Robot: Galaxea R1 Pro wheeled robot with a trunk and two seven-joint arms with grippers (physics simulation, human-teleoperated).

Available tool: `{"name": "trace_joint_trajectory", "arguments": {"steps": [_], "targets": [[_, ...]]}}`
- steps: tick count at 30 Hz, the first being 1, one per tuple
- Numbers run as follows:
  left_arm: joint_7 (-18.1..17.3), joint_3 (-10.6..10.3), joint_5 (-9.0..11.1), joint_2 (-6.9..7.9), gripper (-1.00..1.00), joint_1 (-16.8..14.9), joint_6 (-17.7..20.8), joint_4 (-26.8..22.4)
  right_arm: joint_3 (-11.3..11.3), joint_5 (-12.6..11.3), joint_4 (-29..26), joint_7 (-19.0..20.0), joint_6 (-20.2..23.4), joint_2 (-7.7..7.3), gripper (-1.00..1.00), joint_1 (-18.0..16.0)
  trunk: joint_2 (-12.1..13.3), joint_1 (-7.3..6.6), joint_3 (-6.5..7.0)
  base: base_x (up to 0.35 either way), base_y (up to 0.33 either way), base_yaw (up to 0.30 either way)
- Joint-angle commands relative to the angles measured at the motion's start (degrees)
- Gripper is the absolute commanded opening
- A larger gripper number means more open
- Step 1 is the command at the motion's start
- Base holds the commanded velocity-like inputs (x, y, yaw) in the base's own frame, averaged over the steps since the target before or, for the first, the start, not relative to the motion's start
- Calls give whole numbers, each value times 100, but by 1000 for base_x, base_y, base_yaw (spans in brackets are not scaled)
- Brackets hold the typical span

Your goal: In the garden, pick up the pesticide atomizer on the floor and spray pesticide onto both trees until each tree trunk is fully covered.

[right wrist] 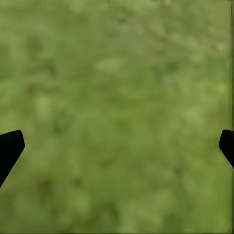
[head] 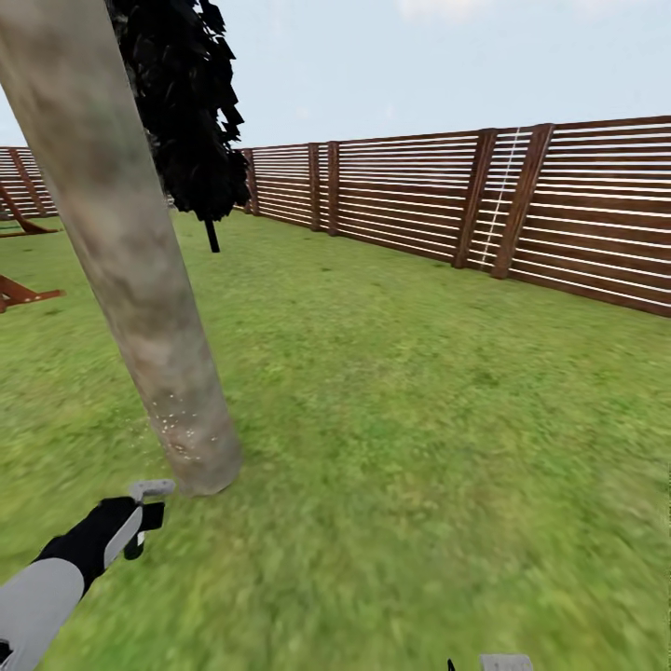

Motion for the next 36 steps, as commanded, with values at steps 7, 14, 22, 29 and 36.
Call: {"name": "trace_joint_trajectory", "arguments": {"steps": [7,14,22,29,36], "targets": [[18,21,-3,-319,-100,152,-425,283,20,45,-614,35,-42,-26,100,-3,0,0,0,83,-261,0],[408,125,18,-379,-100,231,-730,558,29,48,-622,29,-42,-171,100,-3,0,0,0,44,-270,10],[431,119,28,-482,-100,231,-780,559,31,57,-614,29,-42,-165,100,-3,0,0,0,214,-216,249],[448,119,28,-483,-100,231,-779,551,31,57,-614,29,-42,-165,100,-3,0,0,0,236,-197,276],[465,125,28,-483,-100,231,-781,551,31,57,-611,29,-42,-165,100,-3,0,0,0,237,-196,270]]}}
